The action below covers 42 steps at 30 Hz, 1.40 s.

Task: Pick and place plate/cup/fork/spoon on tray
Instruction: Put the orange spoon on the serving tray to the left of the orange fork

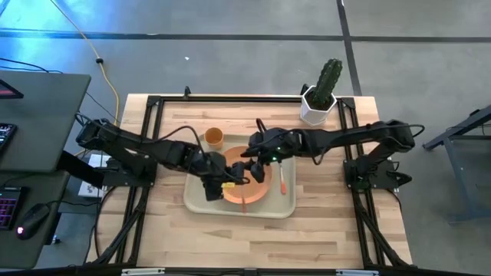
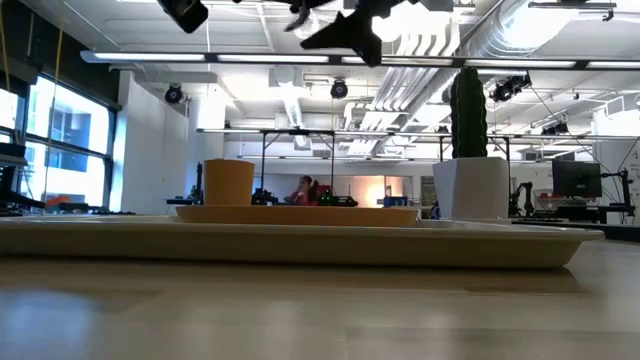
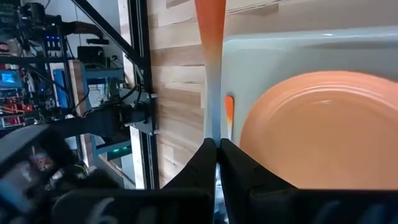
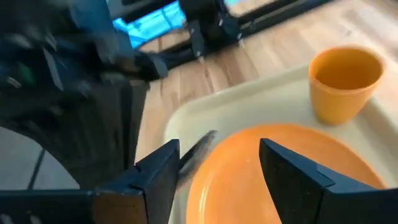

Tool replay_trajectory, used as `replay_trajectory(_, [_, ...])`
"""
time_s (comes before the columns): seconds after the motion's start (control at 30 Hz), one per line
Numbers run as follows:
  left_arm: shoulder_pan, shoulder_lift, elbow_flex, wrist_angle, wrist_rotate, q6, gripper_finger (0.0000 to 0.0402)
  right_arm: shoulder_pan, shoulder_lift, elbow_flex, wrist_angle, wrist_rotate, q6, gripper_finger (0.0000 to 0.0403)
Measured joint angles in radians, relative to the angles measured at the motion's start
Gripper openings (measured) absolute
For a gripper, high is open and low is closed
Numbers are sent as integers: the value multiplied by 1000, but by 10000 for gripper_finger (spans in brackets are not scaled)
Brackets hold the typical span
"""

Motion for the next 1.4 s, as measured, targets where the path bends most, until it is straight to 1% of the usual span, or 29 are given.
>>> replay_trajectory(0.17, [15,-1,0,14,-1,13,1,-27,21,0,-21,-82,5,202])
replay_trajectory(0.3, [26,-1,0,18,-7,13,2,-41,21,1,-28,-99,23,171])
replay_trajectory(0.4, [40,-1,0,19,-7,13,2,-51,20,1,-28,-115,38,133])
replay_trajectory(0.47, [50,-1,0,20,-4,13,2,-60,20,1,-30,-145,46,104])
replay_trajectory(0.53, [62,-1,0,18,-3,12,2,-69,19,1,-37,-167,69,70])
replay_trajectory(0.6, [75,-1,1,23,-3,-3,2,-82,18,1,-64,-192,67,29])
replay_trajectory(0.63, [83,-2,2,27,-4,-21,2,-88,18,0,-77,-199,62,15])
replay_trajectory(0.67, [90,-2,2,26,-5,-45,2,-94,17,-2,-89,-199,57,9])
replay_trajectory(0.73, [107,-2,2,21,-5,-127,2,-106,9,-1,-101,-207,48,12])
replay_trajectory(0.87, [149,-2,-2,17,4,-342,1,-137,-4,-1,-185,-215,-7,4])
replay_trajectory(1.0, [197,-2,-4,-72,3,-554,0,-174,-33,-8,-337,-225,-89,2])
replay_trajectory(1.07, [222,-2,-10,-133,13,-641,0,-197,-71,-61,-361,-261,-111,2])
replay_trajectory(1.2, [254,-8,-70,-187,46,-761,0,-262,-185,-247,-278,-337,-92,1])
replay_trajectory(1.3, [262,-24,-128,-175,52,-817,0,-315,-256,-421,-203,-342,-65,1])
replay_trajectory(1.4, [266,-28,-187,-146,52,-881,0,-354,-273,-563,-71,-363,-23,1])
